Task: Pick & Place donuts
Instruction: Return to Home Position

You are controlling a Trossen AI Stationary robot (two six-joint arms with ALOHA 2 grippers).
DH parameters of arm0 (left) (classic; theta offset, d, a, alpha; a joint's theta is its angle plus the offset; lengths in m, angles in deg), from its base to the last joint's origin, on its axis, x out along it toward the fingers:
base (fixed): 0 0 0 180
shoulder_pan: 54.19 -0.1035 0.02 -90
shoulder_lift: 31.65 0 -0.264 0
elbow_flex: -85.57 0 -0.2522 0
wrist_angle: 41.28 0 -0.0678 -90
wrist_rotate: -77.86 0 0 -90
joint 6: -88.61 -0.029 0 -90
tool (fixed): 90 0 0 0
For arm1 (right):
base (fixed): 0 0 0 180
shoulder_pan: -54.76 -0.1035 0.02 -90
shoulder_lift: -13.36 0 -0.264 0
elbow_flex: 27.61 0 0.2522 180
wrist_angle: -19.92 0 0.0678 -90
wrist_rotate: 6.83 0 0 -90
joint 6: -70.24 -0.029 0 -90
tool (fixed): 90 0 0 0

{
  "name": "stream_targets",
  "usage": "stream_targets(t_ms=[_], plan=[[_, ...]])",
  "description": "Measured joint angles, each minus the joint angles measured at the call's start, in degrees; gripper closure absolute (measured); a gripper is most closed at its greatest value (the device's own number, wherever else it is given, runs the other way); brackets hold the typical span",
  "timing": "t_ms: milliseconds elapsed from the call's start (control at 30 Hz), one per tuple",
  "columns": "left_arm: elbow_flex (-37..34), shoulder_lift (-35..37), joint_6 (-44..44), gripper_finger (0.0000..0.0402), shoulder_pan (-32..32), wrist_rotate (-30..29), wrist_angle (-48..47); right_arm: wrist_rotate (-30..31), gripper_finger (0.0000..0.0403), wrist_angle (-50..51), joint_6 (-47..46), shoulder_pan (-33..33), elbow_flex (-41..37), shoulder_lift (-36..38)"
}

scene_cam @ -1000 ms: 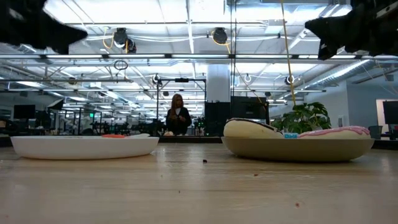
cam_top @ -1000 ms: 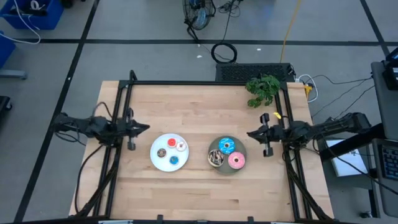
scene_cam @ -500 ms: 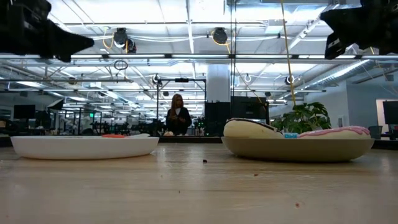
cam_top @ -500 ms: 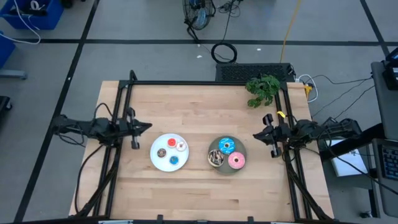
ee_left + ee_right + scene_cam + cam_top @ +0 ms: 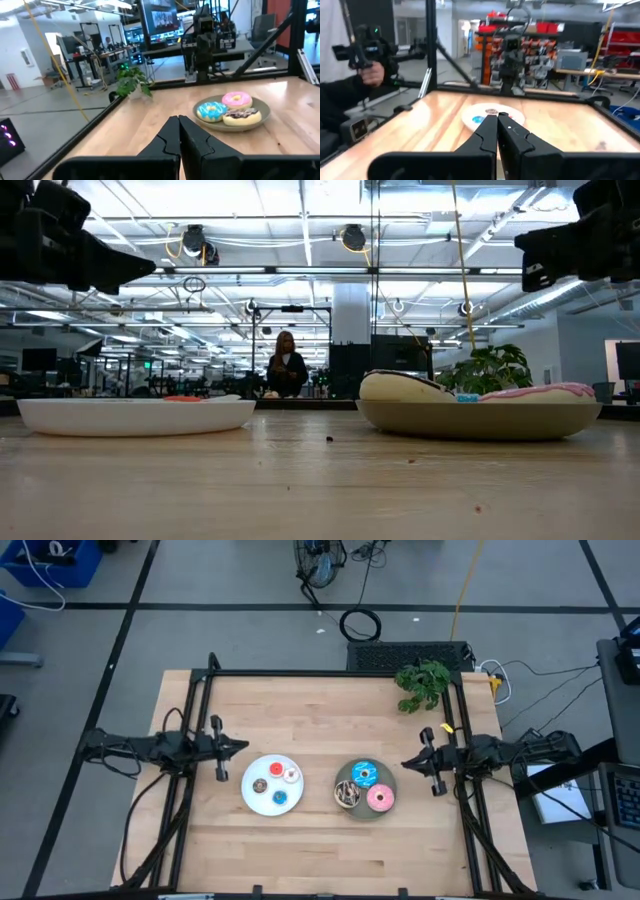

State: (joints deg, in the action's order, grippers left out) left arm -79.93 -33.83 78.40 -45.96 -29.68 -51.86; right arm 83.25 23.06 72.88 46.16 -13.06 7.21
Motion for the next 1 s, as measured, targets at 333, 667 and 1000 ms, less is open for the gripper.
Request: stream_targets(t_ms=[333,667,1000], plan=[[0.00,-1.94,0.23,0.0399,-0.33,0.90,-0.28,-0.18,0.0403,-1.52,-0.18,0.00,0.00,0.00],[-0.01,-1.99,0.27,0.0397,-0.33,1.60,-0.50,-0.03,0.0403,-3.42,-0.26,0.00,0.00,0.00],[-0.07,-5.41,0.90,0.0399,-0.33,2.74,-0.74,0.18,0.0403,-5.56,1.29,0.00,0.00,0.00]])
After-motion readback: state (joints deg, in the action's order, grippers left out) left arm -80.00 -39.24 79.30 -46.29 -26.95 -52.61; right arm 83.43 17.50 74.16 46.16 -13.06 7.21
